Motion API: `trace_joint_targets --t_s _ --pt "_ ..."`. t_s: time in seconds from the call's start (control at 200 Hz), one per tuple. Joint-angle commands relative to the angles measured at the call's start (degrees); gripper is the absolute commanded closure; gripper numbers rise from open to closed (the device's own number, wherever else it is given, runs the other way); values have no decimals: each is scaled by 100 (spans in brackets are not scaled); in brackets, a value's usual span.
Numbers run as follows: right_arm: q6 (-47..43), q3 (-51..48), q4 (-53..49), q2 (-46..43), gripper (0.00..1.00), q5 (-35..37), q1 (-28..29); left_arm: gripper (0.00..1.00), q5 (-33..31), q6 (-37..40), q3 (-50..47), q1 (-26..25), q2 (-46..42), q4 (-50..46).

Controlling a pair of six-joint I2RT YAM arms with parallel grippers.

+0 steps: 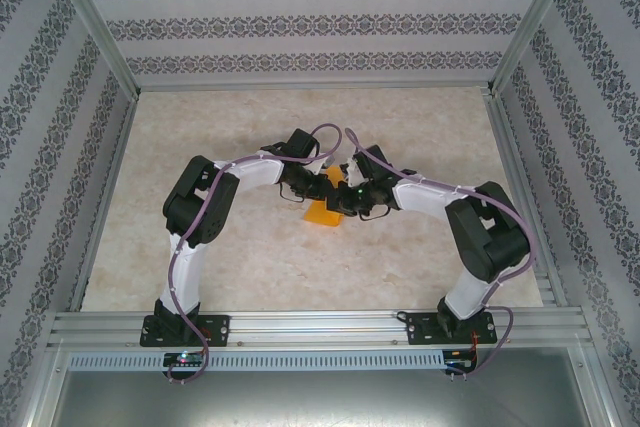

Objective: Fold a paper plane with a square sheet of paper (pick it up from the middle)
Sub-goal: Fold the triangle a second time at the center of the table.

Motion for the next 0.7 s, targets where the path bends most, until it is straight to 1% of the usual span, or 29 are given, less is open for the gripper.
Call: trace_joint_targets --t_s 0.0,0.135,0.694 --pt "-154 -109 -166 93 89 -2 14 78 -843 162 -433 -87 701 -685" --pt "-393 -156 -453 121 89 252 27 78 -834 164 -415 -87 727 -695" --pt "-793 -97 -737 412 89 582 157 78 -818 162 -373 -87 815 -712"
